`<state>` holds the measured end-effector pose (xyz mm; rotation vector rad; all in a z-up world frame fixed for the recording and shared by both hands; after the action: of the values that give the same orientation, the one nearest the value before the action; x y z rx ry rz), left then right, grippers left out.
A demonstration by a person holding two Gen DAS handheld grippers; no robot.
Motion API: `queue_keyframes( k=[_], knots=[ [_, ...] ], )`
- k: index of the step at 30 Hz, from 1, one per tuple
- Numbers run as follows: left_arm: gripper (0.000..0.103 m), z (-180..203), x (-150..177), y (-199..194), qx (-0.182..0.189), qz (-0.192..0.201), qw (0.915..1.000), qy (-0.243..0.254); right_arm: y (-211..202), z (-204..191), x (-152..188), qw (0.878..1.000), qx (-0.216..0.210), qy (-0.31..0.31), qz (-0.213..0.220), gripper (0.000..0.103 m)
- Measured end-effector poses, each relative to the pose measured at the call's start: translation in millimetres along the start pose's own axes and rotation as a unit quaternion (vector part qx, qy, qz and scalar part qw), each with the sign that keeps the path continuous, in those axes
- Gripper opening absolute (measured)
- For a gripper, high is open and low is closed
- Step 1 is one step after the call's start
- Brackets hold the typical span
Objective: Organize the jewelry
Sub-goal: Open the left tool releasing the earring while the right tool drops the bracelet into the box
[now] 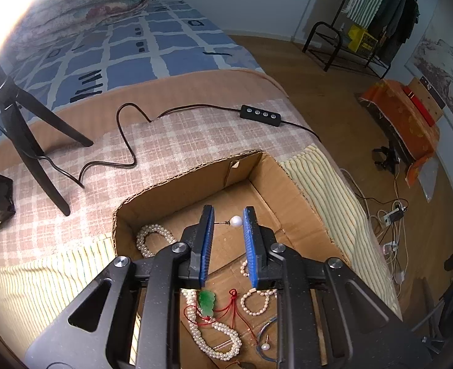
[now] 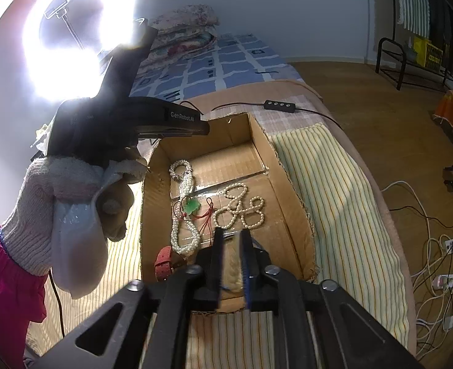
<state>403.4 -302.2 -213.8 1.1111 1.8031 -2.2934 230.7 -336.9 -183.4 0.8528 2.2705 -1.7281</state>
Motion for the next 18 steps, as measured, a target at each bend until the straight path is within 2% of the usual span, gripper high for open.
queue_keyframes(
  k=[1, 3, 5, 7, 10, 18],
  knots=[
    [0.042, -1, 0, -2, 0.002, 0.003, 1.0, -0.003, -1, 0, 0, 1.0, 0.0, 0.001, 0.003, 0.036],
    [0.044, -3, -1, -6, -0.001, 0.011, 0.9999, -0.005, 0, 1, 0, 1.0, 0.003, 0.001, 0.006, 0.044],
    [0.044, -4, -1, -7, 0.0, 0.01, 0.9999, -0.005, 0, 1, 0, 1.0, 0.006, -0.001, 0.006, 0.057],
    [0.044, -5, 0, -10, -0.002, 0.013, 0.9999, -0.005, -1, 0, 0, 1.0, 0.01, -0.002, 0.01, 0.062],
    [0.044, -6, 0, -11, -0.003, 0.014, 0.9999, -0.005, -2, -3, 1, 1.0, 0.01, -0.006, 0.01, 0.067],
    [0.044, -6, 4, -29, -0.01, 0.024, 0.9997, 0.002, -10, -5, 2, 1.0, 0.01, -0.006, 0.016, 0.067]
  ],
)
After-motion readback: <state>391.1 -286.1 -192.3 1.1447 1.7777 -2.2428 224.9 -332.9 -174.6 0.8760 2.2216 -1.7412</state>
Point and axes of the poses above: each gripper's, at about its wrist camera, not at the fingertips, and y roughly the way its jaws point, z to its right, x to its underside, the point moved 10 cm from there along y, roughly the way its jaws point, and after that the axes turned 12 degrees about y, right-handed, at the moved point
